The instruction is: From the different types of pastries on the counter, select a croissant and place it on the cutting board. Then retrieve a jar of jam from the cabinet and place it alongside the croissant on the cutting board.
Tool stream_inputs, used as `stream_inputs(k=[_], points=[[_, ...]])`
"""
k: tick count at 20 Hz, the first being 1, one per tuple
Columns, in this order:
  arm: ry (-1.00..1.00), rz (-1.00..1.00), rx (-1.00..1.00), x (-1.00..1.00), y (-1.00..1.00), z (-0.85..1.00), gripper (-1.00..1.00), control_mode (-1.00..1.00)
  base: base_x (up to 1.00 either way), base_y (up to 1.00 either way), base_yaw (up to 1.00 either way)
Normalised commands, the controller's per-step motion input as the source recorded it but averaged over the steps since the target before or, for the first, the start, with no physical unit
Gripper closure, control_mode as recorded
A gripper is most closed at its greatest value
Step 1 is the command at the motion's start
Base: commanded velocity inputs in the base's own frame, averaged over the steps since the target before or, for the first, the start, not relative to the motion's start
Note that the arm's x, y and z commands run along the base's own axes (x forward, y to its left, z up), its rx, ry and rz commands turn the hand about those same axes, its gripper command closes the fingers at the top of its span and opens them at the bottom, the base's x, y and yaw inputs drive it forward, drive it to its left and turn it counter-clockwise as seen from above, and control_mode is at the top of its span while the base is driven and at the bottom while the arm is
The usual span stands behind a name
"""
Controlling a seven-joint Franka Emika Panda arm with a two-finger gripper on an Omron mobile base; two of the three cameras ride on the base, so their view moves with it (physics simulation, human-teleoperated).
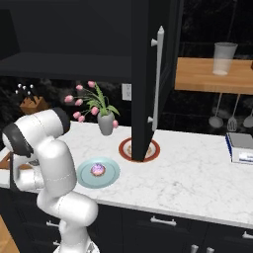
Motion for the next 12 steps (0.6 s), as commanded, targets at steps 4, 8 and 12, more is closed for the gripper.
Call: stream_inputs(k=[4, 8, 12], points=[[0.06, 0.00, 0.00, 0.32, 0.37, -0.87, -1.00, -1.00, 0.00, 0.00, 0.00], [0.10, 0.00, 0.00, 0.39, 0.41, -0.84, -1.00, -1.00, 0.00, 0.00, 0.00], [0.04, 0.00, -0.02, 0.14, 0.22, -0.75, -1.00, -1.00, 0.00, 0.00, 0.00]])
